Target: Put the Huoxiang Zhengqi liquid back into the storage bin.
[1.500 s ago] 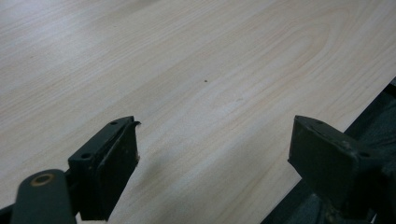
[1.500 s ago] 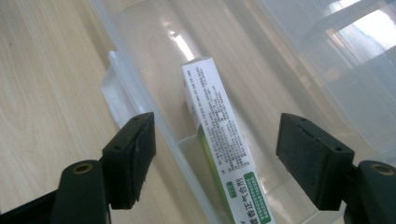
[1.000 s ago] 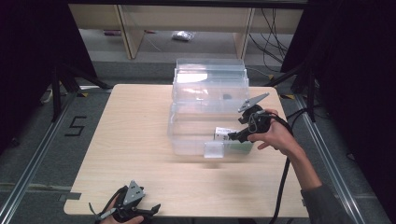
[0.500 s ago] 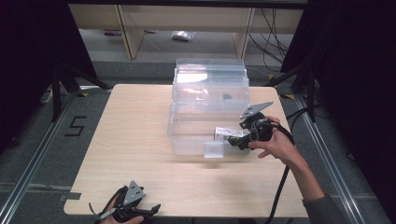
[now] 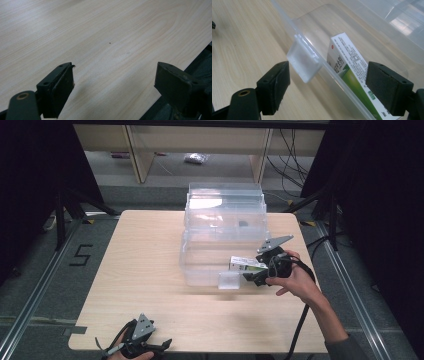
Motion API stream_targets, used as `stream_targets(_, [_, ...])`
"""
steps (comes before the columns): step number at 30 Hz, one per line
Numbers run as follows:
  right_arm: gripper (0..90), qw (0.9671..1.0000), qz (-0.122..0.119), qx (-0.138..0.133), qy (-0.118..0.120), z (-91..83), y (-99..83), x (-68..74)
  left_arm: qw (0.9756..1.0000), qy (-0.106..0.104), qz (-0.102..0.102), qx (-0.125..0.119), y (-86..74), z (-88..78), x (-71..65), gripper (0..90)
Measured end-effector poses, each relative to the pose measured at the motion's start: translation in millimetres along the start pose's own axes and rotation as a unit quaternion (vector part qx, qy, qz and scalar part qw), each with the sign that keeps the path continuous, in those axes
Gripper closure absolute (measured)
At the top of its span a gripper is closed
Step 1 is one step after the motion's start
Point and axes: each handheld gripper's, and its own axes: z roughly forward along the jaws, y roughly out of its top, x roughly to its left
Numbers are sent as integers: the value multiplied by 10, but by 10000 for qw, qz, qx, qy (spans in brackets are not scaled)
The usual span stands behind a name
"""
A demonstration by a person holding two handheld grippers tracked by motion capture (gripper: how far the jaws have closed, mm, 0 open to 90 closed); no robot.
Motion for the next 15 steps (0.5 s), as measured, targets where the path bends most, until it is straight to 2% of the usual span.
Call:
stream_targets(1, [207,10000,-15,-25,-20,-1,-7,8,9999,6,-91,-75,-1,11,-14,151])
stream_targets(2, [207,9999,67,-35,-67,-13,-14,29,9999,0,-85,-65,0,11,-14,151])
stream_targets(3, [207,10000,-17,-86,-17,-6,-26,26,10000,8,10,5,-2,1,-4,151])
stream_targets(4, [207,9999,38,-148,-62,2,-39,46,10000,5,0,1,-2,3,-6,151])
stream_targets(5, [207,10000,28,-58,-4,-16,-43,54,10000,8,3,-3,-2,2,-4,151])
stream_targets(6, [207,9998,9,-180,-41,3,-59,66,9999,-8,-82,-79,-2,12,-12,151])
stream_targets(7, [207,10000,5,-94,4,-16,-65,73,9999,21,-91,-73,-2,10,-15,151])
stream_targets(8, [207,9998,103,-169,-15,-5,-80,100,10000,50,17,27,-1,4,4,151])
stream_targets(9, [207,9999,33,-100,-19,-23,-88,103,10000,58,-12,7,-2,9,0,151])
stream_targets(10, [207,9999,34,-157,-11,-12,-100,114,10000,58,-8,14,-2,8,1,151])
stream_targets(11, [207,9997,155,-176,-64,-3,-120,139,10000,59,-6,8,-1,8,2,151])
stream_targets(12, [207,9999,31,-144,10,-10,-129,136,10000,47,-69,-38,0,12,-7,151])
stream_targets(14, [207,9995,202,-245,-23,3,-168,189,10000,64,-57,-8,1,9,-6,151])
stream_targets(15, [207,9995,237,-226,-11,-4,-181,198,10000,63,27,60,2,0,6,151])
